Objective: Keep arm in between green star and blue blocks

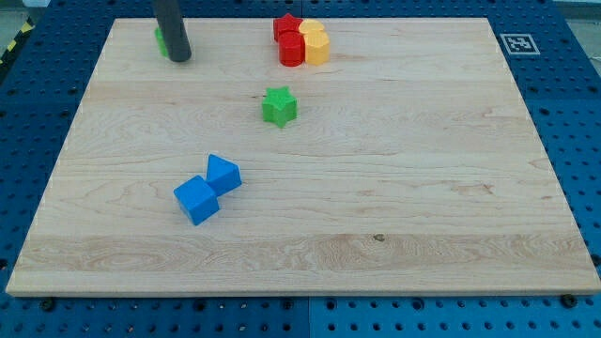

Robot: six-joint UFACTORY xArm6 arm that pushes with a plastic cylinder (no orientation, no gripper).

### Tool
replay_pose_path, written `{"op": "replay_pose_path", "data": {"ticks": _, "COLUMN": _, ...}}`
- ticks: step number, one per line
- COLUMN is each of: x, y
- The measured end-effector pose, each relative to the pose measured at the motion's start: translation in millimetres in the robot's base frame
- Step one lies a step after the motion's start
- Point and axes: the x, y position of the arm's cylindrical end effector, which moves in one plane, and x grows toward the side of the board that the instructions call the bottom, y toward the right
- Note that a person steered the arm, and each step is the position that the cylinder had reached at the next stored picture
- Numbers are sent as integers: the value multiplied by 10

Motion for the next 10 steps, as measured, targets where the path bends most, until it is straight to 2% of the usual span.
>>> {"op": "replay_pose_path", "data": {"ticks": 1, "x": 3, "y": 12}}
{"op": "replay_pose_path", "data": {"ticks": 2, "x": 244, "y": 192}}
{"op": "replay_pose_path", "data": {"ticks": 7, "x": 244, "y": 216}}
{"op": "replay_pose_path", "data": {"ticks": 8, "x": 373, "y": 216}}
{"op": "replay_pose_path", "data": {"ticks": 9, "x": 751, "y": 228}}
{"op": "replay_pose_path", "data": {"ticks": 10, "x": 1237, "y": 645}}
